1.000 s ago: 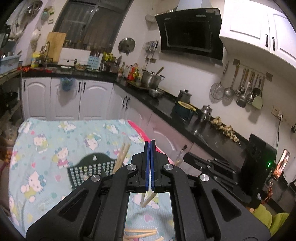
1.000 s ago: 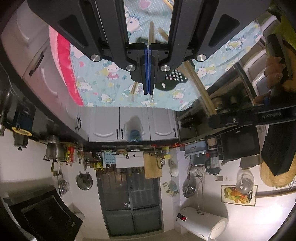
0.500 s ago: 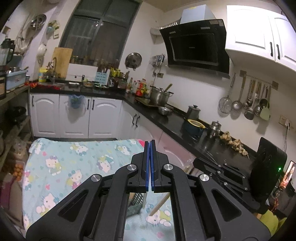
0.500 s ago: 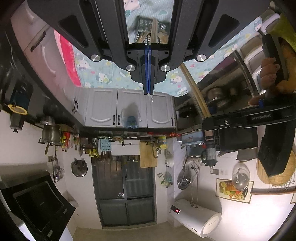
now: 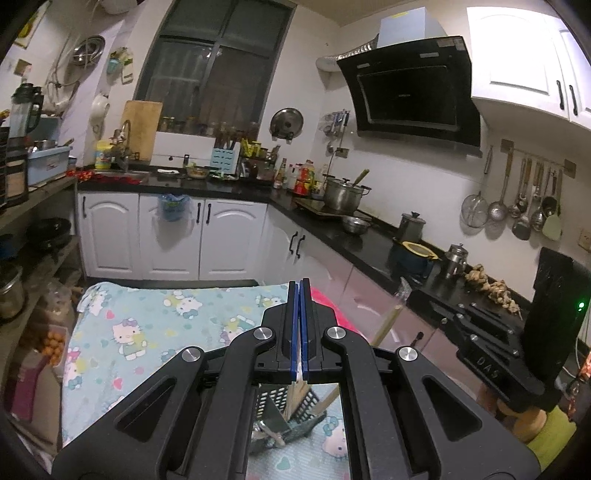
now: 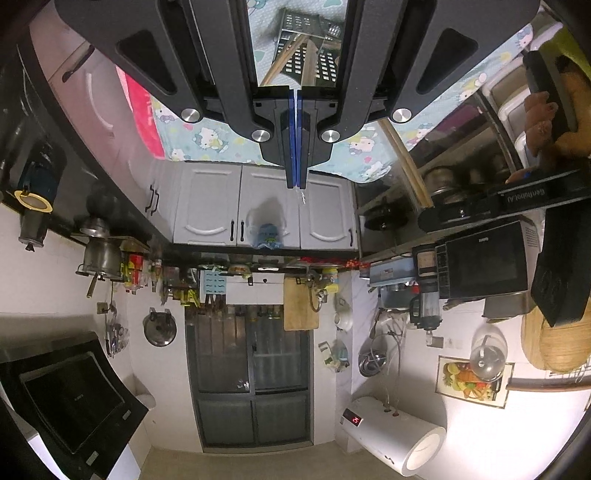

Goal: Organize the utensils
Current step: 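Lower both held chopsticks into the green basket and open both tools, then withdraw both open tools from the basket back over the chopstick pile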

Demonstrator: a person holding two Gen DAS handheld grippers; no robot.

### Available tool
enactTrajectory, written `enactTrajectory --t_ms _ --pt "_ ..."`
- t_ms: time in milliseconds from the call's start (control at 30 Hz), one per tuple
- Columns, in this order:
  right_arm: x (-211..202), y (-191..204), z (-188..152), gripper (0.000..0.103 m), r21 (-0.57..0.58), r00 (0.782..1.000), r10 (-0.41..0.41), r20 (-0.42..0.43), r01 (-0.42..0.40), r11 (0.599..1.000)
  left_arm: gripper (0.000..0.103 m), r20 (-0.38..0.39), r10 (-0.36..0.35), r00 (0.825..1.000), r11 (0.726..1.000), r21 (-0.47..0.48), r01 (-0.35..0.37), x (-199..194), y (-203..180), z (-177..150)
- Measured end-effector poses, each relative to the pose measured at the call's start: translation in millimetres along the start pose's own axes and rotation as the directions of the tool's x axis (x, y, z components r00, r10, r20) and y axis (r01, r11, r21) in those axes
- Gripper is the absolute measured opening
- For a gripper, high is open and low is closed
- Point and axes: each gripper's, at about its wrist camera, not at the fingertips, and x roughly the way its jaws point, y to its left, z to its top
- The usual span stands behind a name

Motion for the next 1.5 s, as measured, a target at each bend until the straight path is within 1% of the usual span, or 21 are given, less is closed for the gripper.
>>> enactTrajectory --t_ms 300,467,600,633,667,700,733,767,800,833,867,933,1000,1067,1100,1133,1167,1200,1300,1333,1500 --pt "27.6 -11.5 -10.6 0.000 0.020 0.999 -0.029 -0.034 0.030 0.999 0.000 -0.017 0.044 0.999 0.999 0.003 -0.044 27.6 9.4 -14.7" --pt "44.1 -17.4 -21.4 0.001 0.047 0.997 -0.041 -0.068 0.044 0.998 0.000 -0.051 0.043 0.998 0.999 -0.009 -0.044 45.0 15.3 -29.5" --pt "59.2 -16.7 -34.8 0.001 0.039 0.993 -0.053 -0.107 0.058 0.998 0.000 -0.082 0.043 0.996 0.999 -0.015 -0.045 55.4 19.2 -44.0" --pt "62.0 -17.5 -37.9 0.001 0.045 0.992 -0.051 -0.119 0.057 0.997 0.000 -0.096 0.042 0.994 0.999 -0.019 -0.044 58.1 21.3 -48.0" --pt "66.0 -19.2 -42.7 0.008 0.058 0.989 -0.046 -0.140 0.055 0.997 0.000 -0.113 0.043 0.993 0.999 -0.024 -0.046 60.4 23.5 -51.7" --pt "68.1 -20.4 -47.0 0.015 0.062 0.986 -0.052 -0.157 0.062 0.996 0.004 -0.122 0.047 0.991 0.998 -0.029 -0.050 61.7 25.3 -54.3" --pt "70.4 -21.9 -52.4 0.028 0.065 0.982 -0.065 -0.178 0.077 0.995 0.009 -0.131 0.048 0.990 0.998 -0.042 -0.054 61.5 29.2 -58.4" --pt "70.6 -24.1 -57.3 0.036 0.075 0.980 -0.068 -0.189 0.083 0.994 0.022 -0.134 0.048 0.990 0.997 -0.051 -0.055 60.8 31.7 -60.5" --pt "69.7 -25.8 -60.1 0.036 0.083 0.980 -0.064 -0.188 0.080 0.993 0.034 -0.133 0.050 0.990 0.996 -0.060 -0.059 58.6 33.7 -62.5" --pt "65.8 -27.2 -64.1 0.036 0.087 0.981 -0.064 -0.182 0.081 0.993 0.037 -0.126 0.056 0.991 0.996 -0.066 -0.064 54.1 36.0 -64.1" --pt "62.9 -28.3 -66.5 0.037 0.084 0.981 -0.074 -0.179 0.090 0.992 0.038 -0.118 0.057 0.991 0.996 -0.068 -0.065 49.1 37.5 -65.3" --pt "55.7 -29.9 -71.0 0.042 0.081 0.981 -0.084 -0.177 0.100 0.992 0.046 -0.100 0.065 0.993 0.995 -0.072 -0.073 39.8 38.9 -66.7" --pt "46.7 -31.5 -75.0 0.047 0.083 0.981 -0.091 -0.171 0.107 0.991 0.064 -0.086 0.067 0.994 0.994 -0.083 -0.074 31.0 40.4 -67.3" --pt "39.2 -32.0 -77.7 0.052 0.084 0.982 -0.094 -0.163 0.109 0.990 0.069 -0.072 0.065 0.995 0.993 -0.095 -0.072 21.5 40.7 -69.3" --pt "35.6 -33.1 -79.2 0.053 0.084 0.982 -0.094 -0.162 0.109 0.990 0.075 -0.068 0.065 0.996 0.993 -0.098 -0.072 17.5 40.5 -70.5" --pt "30.4 -32.6 -80.9 0.056 0.080 0.983 -0.095 -0.155 0.109 0.991 0.079 -0.062 0.065 0.996 0.992 -0.103 -0.071 12.9 40.4 -71.7" --pt "25.8 -32.0 -81.9 0.061 0.078 0.984 -0.096 -0.147 0.108 0.991 0.088 -0.058 0.061 0.996 0.992 -0.108 -0.067 8.7 40.3 -73.4" --pt "20.6 -32.0 -83.1 0.063 0.080 0.986 -0.097 -0.138 0.109 0.991 0.092 -0.058 0.059 0.997 0.992 -0.110 -0.065 6.2 39.9 -74.6" --pt "9.0 -31.5 -85.5 0.068 0.093 0.988 -0.086 -0.126 0.098 0.991 0.092 -0.056 0.059 0.997 0.991 -0.118 -0.065 -3.6 37.8 -80.9" --pt "4.5 -31.2 -86.1 0.073 0.097 0.989 -0.088 -0.122 0.100 0.990 0.092 -0.058 0.059 0.997 0.991 -0.117 -0.065 -6.8 36.1 -83.3" --pt "-13.6 -29.5 -89.5 0.080 0.114 0.992 -0.072 -0.104 0.084 0.990 0.092 -0.069 0.050 0.996 0.991 -0.123 -0.058 -21.9 32.6 -97.2"
